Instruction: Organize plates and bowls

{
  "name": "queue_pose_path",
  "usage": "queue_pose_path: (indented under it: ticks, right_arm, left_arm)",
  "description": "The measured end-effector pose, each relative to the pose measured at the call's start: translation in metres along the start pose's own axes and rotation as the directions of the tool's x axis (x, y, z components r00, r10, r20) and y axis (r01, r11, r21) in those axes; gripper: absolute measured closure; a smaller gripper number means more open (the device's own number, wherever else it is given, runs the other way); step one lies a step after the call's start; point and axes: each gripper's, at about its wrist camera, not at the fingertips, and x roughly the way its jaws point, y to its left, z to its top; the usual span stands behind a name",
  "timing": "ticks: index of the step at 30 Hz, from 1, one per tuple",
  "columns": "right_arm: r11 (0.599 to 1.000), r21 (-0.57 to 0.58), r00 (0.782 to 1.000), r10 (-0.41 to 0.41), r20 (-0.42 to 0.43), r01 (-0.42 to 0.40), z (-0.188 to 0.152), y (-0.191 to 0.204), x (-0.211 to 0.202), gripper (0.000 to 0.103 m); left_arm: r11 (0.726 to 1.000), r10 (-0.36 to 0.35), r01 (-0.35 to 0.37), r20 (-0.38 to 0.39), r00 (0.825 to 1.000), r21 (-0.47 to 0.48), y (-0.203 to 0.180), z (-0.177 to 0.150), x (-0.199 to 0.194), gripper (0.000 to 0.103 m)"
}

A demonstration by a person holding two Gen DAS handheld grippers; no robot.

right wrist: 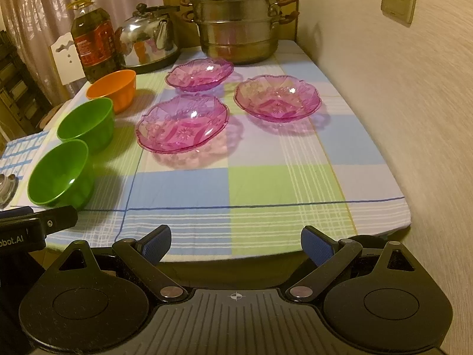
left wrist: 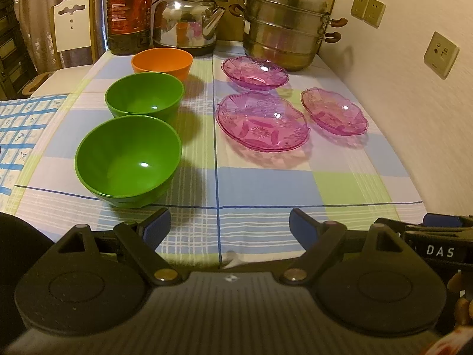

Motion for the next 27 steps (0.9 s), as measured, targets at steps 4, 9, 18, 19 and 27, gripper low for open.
queue_pose_path:
  ticks: [4, 9, 18, 19, 27]
  right_arm:
    - [1.000, -0.001, 1.000, 0.000, 0.000, 0.000, 0.0006, 0.0010, 0.0025, 0.008]
    - [1.000, 0.002, 1.000, -0.002, 0.003, 0.002, 0.0007, 0.0008, 0.0017, 0.008]
    - [1.000, 0.006, 1.000, -0.001, 0.006, 0.001, 0.0013, -0.0014, -0.0009, 0.008]
    - [1.000, 0.006, 1.000, -0.001, 0.006, 0.001, 0.0014, -0.0014, -0.0009, 0.008]
    - [1.000, 0.006, 1.000, 0.000, 0.006, 0.000, 0.0014, -0.0013, -0.0010, 0.008]
  left_arm:
    - [1.000, -0.002, 0.002, 0.000, 1.000, 0.004, -0.0015, 0.0003, -0.0004, 0.018]
    - [1.000, -0.003, 0.003, 0.000, 1.000, 0.005, -0.0022, 0.0007, -0.0003, 0.018]
    - [1.000, -0.006, 0.006, -0.003, 1.000, 0.006, -0.0027, 0.0010, 0.0000, 0.018]
    - [1.000, -0.008, 0.008, -0.004, 1.000, 0.006, -0.0030, 0.0008, 0.0002, 0.018]
    - [1.000, -0.008, 0.008, -0.004, 1.000, 0.010, -0.0043, 0.0005, 0.0008, 0.018]
